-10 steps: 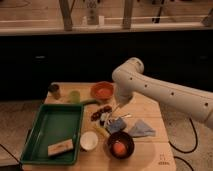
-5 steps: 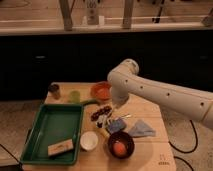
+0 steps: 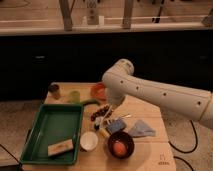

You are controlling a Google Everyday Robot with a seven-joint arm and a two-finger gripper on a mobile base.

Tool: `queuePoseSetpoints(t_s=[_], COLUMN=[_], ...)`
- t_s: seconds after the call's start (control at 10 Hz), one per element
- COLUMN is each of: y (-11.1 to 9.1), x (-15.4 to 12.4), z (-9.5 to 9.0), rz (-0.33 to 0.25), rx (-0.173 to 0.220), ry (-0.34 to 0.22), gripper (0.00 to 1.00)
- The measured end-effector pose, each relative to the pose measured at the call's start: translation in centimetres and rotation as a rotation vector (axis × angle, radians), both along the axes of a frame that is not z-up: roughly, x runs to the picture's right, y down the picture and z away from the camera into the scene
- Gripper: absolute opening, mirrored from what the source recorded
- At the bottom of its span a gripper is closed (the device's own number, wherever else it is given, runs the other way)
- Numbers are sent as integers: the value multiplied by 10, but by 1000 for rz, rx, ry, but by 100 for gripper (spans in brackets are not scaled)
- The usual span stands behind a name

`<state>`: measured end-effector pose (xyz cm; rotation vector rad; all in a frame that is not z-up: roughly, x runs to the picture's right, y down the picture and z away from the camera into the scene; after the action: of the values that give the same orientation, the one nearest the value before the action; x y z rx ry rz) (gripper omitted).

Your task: Place brush in tray

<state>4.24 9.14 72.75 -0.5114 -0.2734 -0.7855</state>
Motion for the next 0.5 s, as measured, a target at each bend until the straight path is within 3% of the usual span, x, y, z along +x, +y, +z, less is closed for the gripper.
queuePoseSetpoints(t_s=[0.5], y=[1], x=[-17], z=[-11], rz=[-66], rx=[5], ry=[-49], gripper=[1])
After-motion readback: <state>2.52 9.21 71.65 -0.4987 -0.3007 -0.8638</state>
